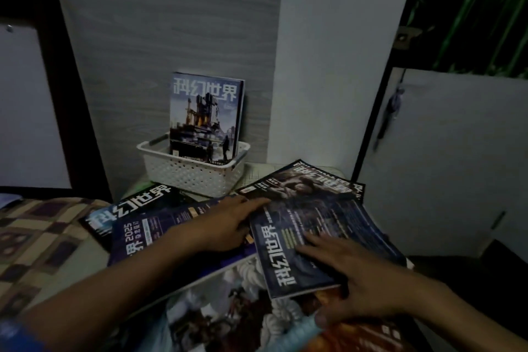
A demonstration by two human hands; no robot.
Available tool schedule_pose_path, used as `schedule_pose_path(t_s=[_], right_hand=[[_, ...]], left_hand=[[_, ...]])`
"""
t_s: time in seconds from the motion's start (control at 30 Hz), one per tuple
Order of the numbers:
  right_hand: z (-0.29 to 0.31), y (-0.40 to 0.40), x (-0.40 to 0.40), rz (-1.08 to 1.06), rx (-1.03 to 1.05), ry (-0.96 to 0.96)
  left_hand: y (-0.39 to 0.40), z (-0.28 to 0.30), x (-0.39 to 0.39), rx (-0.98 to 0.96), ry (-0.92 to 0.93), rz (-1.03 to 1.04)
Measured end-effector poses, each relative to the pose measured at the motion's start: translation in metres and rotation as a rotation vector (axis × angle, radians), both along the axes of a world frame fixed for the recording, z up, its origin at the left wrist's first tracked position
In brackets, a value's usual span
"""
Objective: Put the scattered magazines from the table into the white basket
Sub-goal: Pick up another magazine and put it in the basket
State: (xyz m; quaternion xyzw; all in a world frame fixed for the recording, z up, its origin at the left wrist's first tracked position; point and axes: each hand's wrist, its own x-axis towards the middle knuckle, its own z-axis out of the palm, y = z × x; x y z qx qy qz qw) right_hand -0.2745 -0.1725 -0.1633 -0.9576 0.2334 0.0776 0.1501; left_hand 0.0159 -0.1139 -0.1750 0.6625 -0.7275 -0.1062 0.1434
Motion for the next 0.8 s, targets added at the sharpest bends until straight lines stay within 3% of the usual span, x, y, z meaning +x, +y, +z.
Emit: schedule_pose_path(t_s=[0.17, 0.27, 0.37, 0.53, 0.7, 0.8], right_hand=[[-0.006, 0.022, -0.010, 0.017, -0.074, -0.067], [-0.008, 0.030, -0.015, 0.045, -0.116, -0.127], [-0.008, 0.035, -0.020, 0.050, -0.129, -0.232], [-0.010, 0.045, -0.015, -0.030, -0.277, -0.531], [0.007, 0.043, 0.007, -0.164, -0.265, -0.950], [0.031, 0.042, 0.025, -0.222, -0.041, -1.129]], left_hand=[[0.024, 0.015, 0.009, -0.087, 0.084, -0.138], [0.043, 0.013, 0.002, -0.224, 0.004, -0.198], [0.054, 0.019, 0.000, -0.401, 0.071, -0.152], [0.060, 0.061, 0.007, -0.536, 0.216, -0.075], [0.074, 0.109, -0.001, -0.659, 0.323, -0.118], [0.086, 0.133, -0.001, -0.801, 0.472, -0.034]])
